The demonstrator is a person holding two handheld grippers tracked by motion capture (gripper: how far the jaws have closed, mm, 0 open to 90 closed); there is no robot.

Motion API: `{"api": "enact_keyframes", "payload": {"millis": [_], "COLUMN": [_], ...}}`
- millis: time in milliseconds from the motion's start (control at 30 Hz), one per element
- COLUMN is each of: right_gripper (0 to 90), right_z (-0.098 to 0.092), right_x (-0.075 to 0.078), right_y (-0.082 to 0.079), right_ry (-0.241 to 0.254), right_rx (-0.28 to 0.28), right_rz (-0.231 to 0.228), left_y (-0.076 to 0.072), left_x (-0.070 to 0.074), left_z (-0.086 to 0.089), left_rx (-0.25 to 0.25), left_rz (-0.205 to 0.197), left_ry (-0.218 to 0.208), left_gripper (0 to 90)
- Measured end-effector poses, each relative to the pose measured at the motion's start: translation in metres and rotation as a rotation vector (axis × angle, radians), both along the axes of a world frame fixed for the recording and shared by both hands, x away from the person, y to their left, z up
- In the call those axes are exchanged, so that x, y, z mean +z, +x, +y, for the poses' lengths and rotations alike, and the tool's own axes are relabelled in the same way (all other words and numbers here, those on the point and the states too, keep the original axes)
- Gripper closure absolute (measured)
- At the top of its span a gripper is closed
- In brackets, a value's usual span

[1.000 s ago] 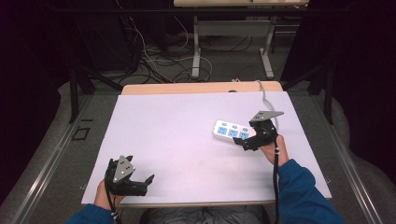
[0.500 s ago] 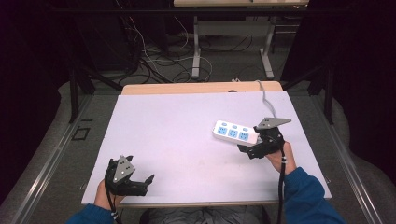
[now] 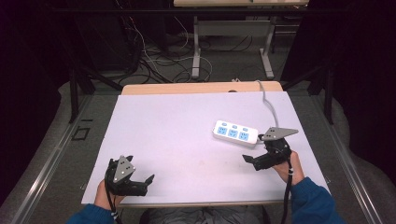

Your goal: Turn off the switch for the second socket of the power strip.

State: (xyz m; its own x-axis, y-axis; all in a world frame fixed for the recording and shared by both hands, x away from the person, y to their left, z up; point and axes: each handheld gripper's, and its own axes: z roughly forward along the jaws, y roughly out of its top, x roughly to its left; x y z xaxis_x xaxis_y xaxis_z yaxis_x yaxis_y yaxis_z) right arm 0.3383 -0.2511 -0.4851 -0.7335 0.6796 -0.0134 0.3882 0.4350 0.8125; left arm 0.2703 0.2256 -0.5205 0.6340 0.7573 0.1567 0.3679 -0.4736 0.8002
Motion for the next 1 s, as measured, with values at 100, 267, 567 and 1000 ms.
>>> {"api": "enact_keyframes", "payload": {"millis": [100, 267, 567, 1000], "right_gripper": [0.0, 0.0, 0.0, 0.0], "right_z": [-0.002, -0.007, -0.014, -0.021], "right_x": [-0.001, -0.004, -0.011, -0.016], "right_y": [-0.005, -0.013, -0.028, -0.042], "right_ry": [0.0, -0.014, -0.041, -0.069], "right_rx": [-0.002, 0.0, -0.005, 0.001], "right_rz": [0.0, -0.003, -0.007, -0.02], "left_y": [0.0, 0.0, 0.0, 0.0], "left_x": [0.0, 0.001, 0.0, 0.0], "left_z": [0.0, 0.001, 0.0, 0.0], "left_rx": [0.0, 0.0, 0.001, 0.002], "left_rz": [0.0, -0.01, -0.004, 0.001], "left_ry": [0.0, 0.013, 0.008, 0.004], "left_gripper": [0.1, 0.1, 0.0, 0.1]}}
